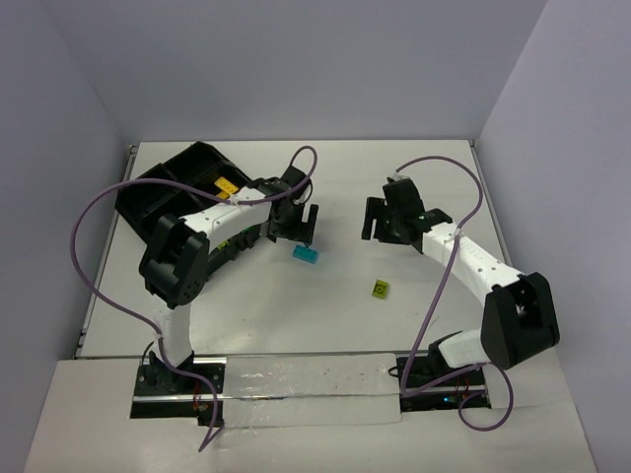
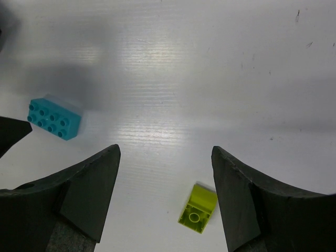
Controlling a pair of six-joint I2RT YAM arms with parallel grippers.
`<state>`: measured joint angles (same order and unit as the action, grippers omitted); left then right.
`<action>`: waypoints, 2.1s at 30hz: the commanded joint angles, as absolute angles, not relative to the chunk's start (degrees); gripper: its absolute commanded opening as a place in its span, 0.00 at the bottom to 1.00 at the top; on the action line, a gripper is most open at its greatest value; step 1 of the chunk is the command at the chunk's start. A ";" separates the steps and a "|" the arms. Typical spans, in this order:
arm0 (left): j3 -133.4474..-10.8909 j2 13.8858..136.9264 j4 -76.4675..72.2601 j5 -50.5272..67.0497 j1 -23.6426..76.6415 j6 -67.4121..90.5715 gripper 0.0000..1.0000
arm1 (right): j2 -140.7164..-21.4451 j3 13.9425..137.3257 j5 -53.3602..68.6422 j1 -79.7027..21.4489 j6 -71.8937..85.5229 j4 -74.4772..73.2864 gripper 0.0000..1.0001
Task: Sort the legos into containers by color
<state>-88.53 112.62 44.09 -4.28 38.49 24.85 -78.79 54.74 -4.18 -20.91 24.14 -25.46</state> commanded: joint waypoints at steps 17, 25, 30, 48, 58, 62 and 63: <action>-96.55 121.55 43.95 -8.49 40.97 44.20 0.97 | -80.42 56.25 -1.95 -20.48 22.31 -25.94 0.78; -96.28 124.54 45.21 -11.37 40.96 46.64 0.96 | -80.00 54.53 -0.70 -20.48 23.18 -24.91 0.78; -90.41 120.54 45.69 -11.35 40.96 45.08 0.95 | -80.56 54.32 -0.54 -20.48 23.12 -24.71 0.78; -79.01 110.04 44.03 -7.72 40.96 42.70 0.58 | -81.30 54.14 1.59 -20.57 23.47 -23.30 0.77; -88.71 108.67 47.86 -9.47 40.60 38.08 0.00 | -80.42 53.61 1.41 -20.57 23.76 -23.47 0.77; -88.86 100.54 47.08 -8.83 33.87 37.53 0.00 | -80.59 53.70 1.49 -20.57 23.82 -23.55 0.77; -88.32 99.06 46.83 -7.94 31.16 37.87 0.00 | -80.60 53.74 1.46 -20.57 23.78 -23.55 0.77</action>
